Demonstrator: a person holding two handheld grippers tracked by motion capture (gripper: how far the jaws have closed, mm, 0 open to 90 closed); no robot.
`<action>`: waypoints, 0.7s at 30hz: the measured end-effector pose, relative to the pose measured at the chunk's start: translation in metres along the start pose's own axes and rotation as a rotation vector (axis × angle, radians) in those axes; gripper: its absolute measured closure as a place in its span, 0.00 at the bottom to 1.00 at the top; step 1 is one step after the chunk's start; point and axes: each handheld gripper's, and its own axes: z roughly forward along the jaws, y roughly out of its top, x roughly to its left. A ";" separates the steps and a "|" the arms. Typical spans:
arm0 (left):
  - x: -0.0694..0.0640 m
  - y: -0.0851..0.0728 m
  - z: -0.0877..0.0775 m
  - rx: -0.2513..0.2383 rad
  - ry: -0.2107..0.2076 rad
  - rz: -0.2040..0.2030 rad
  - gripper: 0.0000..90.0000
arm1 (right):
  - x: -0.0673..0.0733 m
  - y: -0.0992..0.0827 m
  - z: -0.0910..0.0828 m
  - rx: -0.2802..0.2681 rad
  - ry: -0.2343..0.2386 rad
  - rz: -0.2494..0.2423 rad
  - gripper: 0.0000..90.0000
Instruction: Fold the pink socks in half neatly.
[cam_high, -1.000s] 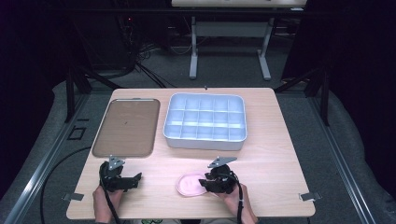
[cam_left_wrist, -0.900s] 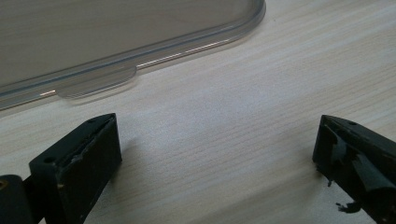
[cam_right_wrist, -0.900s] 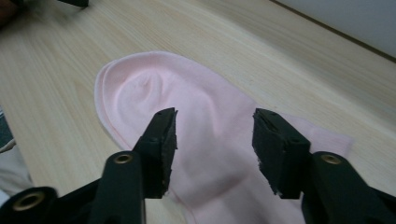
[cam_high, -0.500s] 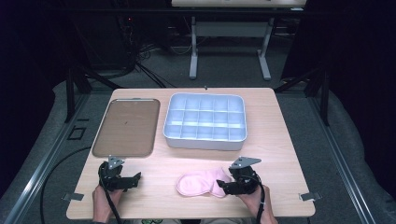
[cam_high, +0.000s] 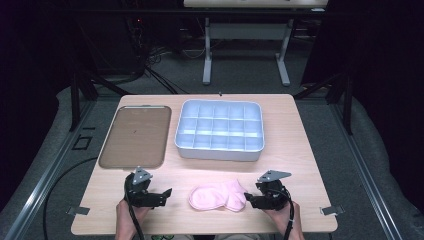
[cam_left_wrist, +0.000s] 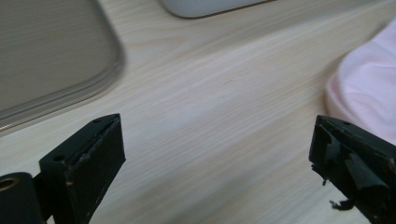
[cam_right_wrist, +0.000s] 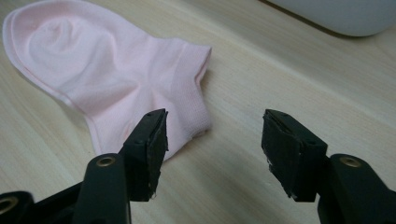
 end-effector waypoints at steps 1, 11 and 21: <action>-0.005 0.002 0.002 0.002 -0.015 0.008 0.05 | 0.001 0.000 0.000 0.018 -0.003 -0.008 0.46; -0.024 0.011 0.013 0.017 -0.058 0.014 0.15 | 0.006 -0.005 0.021 -0.136 0.148 0.040 0.54; -0.036 0.014 0.024 0.056 -0.065 -0.002 0.20 | 0.007 -0.005 0.022 -0.146 0.144 0.043 0.56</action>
